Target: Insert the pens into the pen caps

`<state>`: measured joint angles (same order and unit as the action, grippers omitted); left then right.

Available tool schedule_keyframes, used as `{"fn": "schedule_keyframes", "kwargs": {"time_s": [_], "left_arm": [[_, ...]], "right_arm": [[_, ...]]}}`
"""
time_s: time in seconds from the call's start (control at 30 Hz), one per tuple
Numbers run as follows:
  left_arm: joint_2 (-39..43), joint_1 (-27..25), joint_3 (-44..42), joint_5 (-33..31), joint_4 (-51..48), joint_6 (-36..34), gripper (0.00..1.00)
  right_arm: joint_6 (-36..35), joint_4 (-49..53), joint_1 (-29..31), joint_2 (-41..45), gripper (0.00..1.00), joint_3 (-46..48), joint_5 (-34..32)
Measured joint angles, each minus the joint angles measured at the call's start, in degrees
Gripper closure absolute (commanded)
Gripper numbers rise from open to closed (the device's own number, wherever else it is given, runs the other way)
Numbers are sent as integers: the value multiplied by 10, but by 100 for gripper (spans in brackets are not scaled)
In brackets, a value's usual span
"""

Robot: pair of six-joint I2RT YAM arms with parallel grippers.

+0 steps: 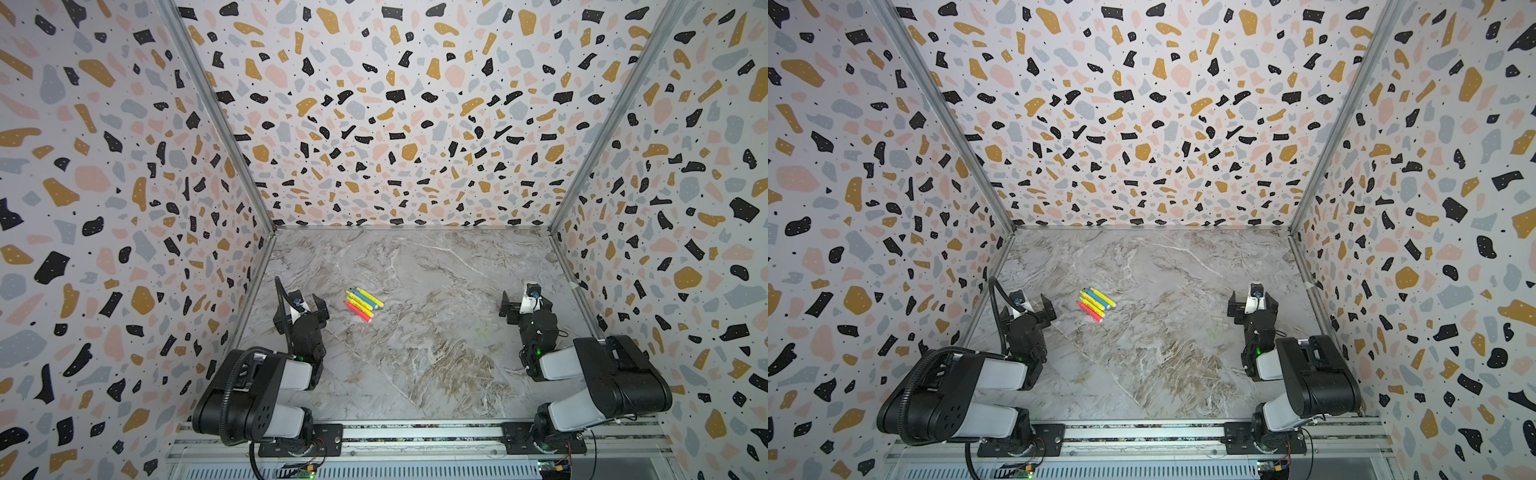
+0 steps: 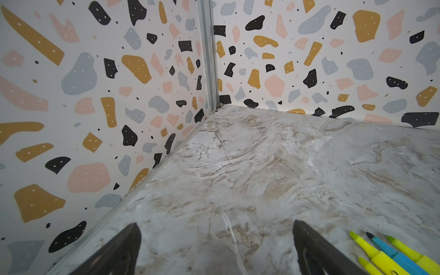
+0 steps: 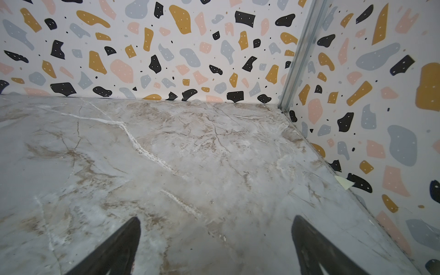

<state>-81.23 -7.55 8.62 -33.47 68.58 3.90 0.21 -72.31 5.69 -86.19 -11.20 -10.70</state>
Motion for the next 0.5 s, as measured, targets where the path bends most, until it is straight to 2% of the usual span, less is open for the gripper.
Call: {"fn": "schedule_keyframes", "kwargs": {"time_s": [0.13, 0.2, 0.3, 0.4, 0.5], "left_arm": [[2, -3, 0, -2, 0, 0, 1], [23, -19, 3, -25, -26, -3, 0], [78, -55, 49, -72, -125, -3, 1], [122, -70, 141, -97, -249, 36, 1], [149, -71, 213, -97, -353, 94, 1]], "right_arm": [[0, 3, 3, 4, 1, 0, -2], [-3, 35, 10, 31, 1, 0, -4], [-14, 96, 27, 125, 1, -3, -5], [-12, 159, 45, 239, 1, -21, -4], [90, 304, 47, 338, 1, -90, -3]]}}
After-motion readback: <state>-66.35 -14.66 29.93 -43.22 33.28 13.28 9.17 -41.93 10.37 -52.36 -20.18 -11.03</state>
